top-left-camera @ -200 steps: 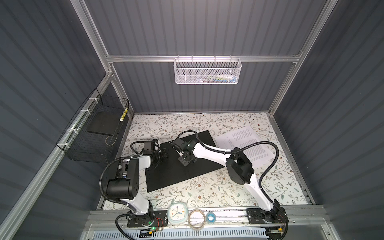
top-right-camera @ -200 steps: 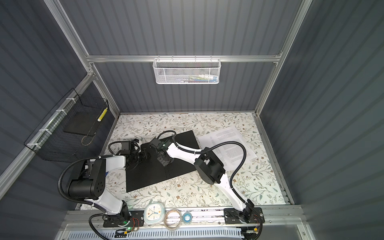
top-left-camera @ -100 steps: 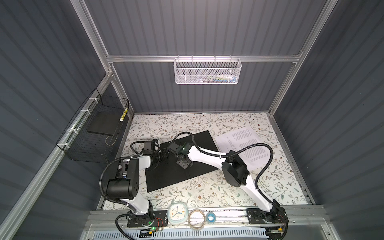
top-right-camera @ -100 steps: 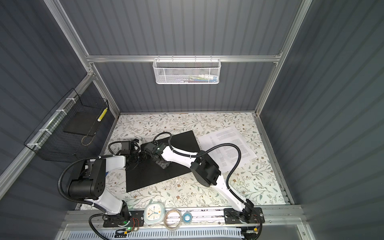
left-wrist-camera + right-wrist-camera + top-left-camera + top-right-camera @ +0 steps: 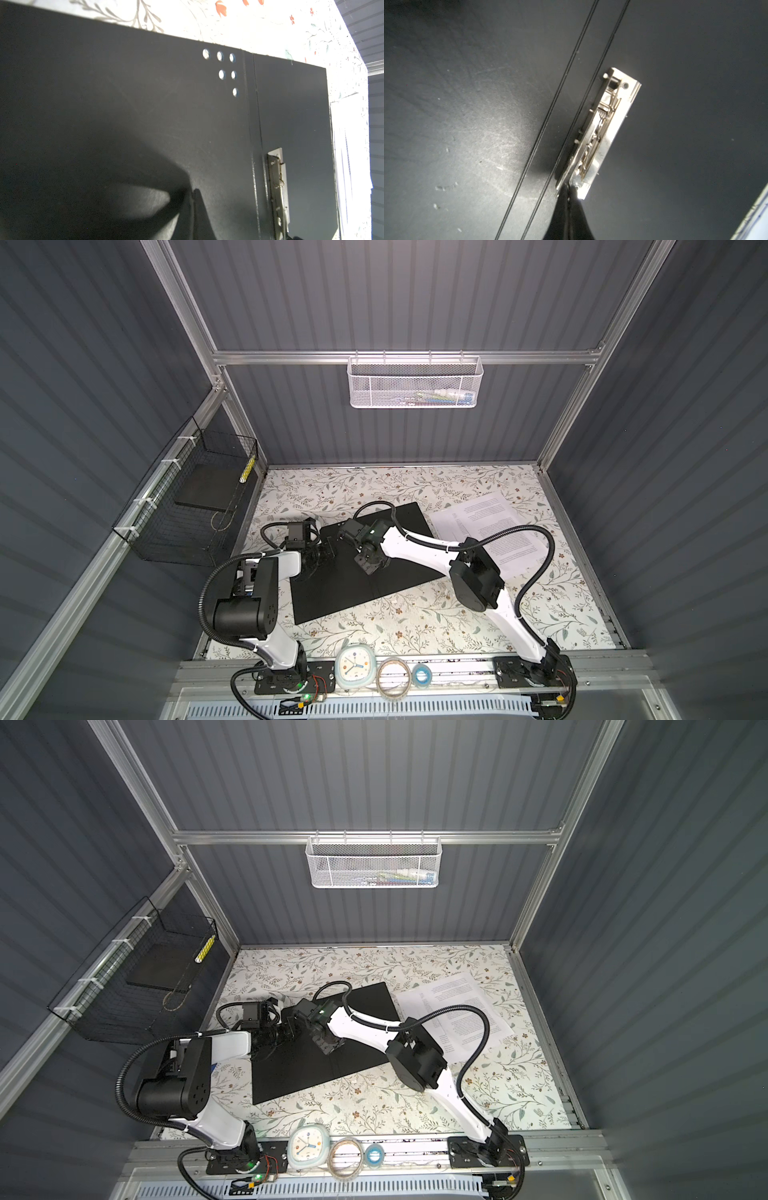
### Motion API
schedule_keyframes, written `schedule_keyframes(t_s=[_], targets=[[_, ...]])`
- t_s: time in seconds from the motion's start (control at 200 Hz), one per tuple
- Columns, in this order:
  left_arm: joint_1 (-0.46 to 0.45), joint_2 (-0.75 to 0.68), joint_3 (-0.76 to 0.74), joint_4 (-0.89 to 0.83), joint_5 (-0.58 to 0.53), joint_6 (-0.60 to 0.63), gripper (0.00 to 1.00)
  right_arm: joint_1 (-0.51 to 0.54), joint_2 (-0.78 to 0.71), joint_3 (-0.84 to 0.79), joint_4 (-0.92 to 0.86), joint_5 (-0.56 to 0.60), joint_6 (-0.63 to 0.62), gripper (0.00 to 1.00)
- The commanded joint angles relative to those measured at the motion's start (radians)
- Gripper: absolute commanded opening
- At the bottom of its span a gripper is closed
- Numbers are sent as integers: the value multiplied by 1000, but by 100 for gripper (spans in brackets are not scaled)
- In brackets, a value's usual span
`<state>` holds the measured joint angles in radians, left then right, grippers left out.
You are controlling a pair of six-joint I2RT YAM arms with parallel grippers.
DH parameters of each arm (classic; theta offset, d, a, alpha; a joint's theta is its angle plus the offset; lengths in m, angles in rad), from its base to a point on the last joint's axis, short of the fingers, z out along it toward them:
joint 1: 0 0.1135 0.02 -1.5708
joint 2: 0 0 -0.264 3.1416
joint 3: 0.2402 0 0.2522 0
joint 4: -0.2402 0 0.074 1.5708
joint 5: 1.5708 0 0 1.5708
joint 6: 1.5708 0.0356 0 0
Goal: Put the files into the folder
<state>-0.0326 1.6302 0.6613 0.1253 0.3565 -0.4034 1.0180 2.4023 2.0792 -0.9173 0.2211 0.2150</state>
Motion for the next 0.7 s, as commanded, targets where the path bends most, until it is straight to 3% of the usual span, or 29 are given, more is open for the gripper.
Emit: schedule_keyframes(t_s=[0.0,0.13,0.305,0.395,0.52,0.695], targets=[[0,51,-22,-130,-34,20,0,-22,-5,30,-49,-22,27,0],[0,51,-22,-130,-34,19,0,-43,-40,32,-25,-49,36,0],[0,51,-22,-130,-34,20,0,-90,-109,-1,43,-182,63,0],[0,51,-23,-130,-34,20,0,-112,-152,-77,121,-274,67,10],[0,51,-22,-130,-34,20,0,-139,-189,-195,223,-408,85,17],[0,51,-22,-130,-34,20,0,-147,-179,-261,262,-442,80,24]])
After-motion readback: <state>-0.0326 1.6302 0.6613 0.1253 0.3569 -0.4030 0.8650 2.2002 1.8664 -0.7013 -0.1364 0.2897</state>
